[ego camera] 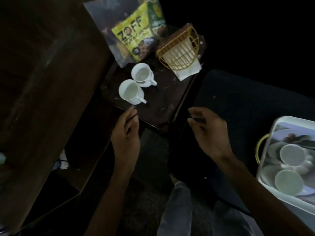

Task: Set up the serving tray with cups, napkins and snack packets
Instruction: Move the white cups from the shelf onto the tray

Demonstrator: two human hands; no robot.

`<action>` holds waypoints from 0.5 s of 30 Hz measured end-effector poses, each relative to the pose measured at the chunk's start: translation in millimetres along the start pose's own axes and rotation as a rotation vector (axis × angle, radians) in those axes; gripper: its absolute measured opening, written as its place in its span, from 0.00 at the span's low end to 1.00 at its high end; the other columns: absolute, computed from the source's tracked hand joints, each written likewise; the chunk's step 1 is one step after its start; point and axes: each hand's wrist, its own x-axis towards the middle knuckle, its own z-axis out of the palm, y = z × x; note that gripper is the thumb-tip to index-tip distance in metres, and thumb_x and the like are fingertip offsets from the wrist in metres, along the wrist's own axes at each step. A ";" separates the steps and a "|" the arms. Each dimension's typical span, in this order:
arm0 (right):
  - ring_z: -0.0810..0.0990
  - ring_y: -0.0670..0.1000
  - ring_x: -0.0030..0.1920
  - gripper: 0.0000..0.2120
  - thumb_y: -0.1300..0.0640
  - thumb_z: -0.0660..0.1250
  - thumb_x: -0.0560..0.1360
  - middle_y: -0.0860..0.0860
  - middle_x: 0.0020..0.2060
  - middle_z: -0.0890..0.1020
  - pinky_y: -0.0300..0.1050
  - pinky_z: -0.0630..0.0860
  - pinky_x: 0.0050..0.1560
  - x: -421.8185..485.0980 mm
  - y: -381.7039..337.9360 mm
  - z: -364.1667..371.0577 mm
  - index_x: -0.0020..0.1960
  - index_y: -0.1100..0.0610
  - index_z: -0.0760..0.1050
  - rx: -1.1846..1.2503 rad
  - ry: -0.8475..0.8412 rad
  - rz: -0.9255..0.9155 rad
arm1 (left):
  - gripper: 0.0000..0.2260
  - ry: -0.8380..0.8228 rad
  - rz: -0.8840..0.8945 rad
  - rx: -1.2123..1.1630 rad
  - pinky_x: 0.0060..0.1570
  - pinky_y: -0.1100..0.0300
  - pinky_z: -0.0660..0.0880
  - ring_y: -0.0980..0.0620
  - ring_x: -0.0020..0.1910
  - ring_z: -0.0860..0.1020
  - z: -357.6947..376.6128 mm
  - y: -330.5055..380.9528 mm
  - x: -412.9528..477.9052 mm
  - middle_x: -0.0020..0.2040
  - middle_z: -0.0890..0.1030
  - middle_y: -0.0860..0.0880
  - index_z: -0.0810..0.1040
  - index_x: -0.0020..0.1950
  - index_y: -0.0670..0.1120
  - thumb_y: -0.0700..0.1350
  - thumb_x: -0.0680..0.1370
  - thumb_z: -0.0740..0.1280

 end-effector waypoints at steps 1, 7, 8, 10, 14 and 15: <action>0.82 0.45 0.51 0.13 0.63 0.69 0.77 0.51 0.54 0.83 0.28 0.77 0.51 7.2 -6.1 12.9 0.61 0.58 0.79 -0.006 -0.015 -0.022 | 0.15 0.026 -0.002 -0.007 0.66 0.43 0.77 0.51 0.65 0.80 -7.5 -1.0 11.6 0.66 0.81 0.46 0.76 0.70 0.48 0.41 0.84 0.63; 0.80 0.42 0.52 0.16 0.63 0.71 0.76 0.50 0.56 0.83 0.31 0.78 0.51 44.9 -29.2 76.1 0.63 0.60 0.78 0.007 -0.079 -0.041 | 0.15 0.152 -0.065 -0.079 0.63 0.51 0.79 0.53 0.64 0.80 -19.0 -1.0 76.1 0.66 0.81 0.46 0.76 0.71 0.46 0.45 0.84 0.61; 0.80 0.41 0.52 0.17 0.63 0.71 0.75 0.50 0.56 0.83 0.30 0.78 0.50 49.8 -30.8 84.5 0.63 0.60 0.77 0.014 -0.087 -0.037 | 0.16 0.157 -0.078 -0.097 0.63 0.51 0.79 0.53 0.64 0.80 -17.3 -1.2 84.3 0.67 0.81 0.46 0.76 0.71 0.45 0.45 0.84 0.61; 0.80 0.41 0.52 0.17 0.64 0.72 0.74 0.50 0.55 0.82 0.27 0.77 0.50 58.4 -32.4 99.4 0.63 0.61 0.77 0.021 -0.111 -0.032 | 0.16 0.150 -0.105 -0.111 0.66 0.50 0.78 0.52 0.66 0.79 -12.7 -2.2 98.1 0.68 0.80 0.47 0.76 0.71 0.45 0.47 0.84 0.61; 0.80 0.40 0.49 0.16 0.64 0.74 0.72 0.48 0.50 0.82 0.28 0.78 0.48 68.4 -31.0 117.8 0.60 0.60 0.79 0.051 -0.134 0.018 | 0.17 0.074 -0.149 -0.148 0.69 0.44 0.75 0.50 0.68 0.78 -3.8 -4.0 111.5 0.69 0.79 0.45 0.76 0.71 0.44 0.47 0.85 0.61; 0.80 0.39 0.48 0.15 0.65 0.74 0.72 0.47 0.48 0.82 0.29 0.79 0.48 69.4 -30.6 120.7 0.59 0.60 0.79 0.060 -0.136 0.024 | 0.17 0.060 -0.150 -0.154 0.69 0.44 0.75 0.49 0.68 0.78 -2.6 -4.5 111.9 0.69 0.79 0.45 0.76 0.71 0.43 0.47 0.85 0.61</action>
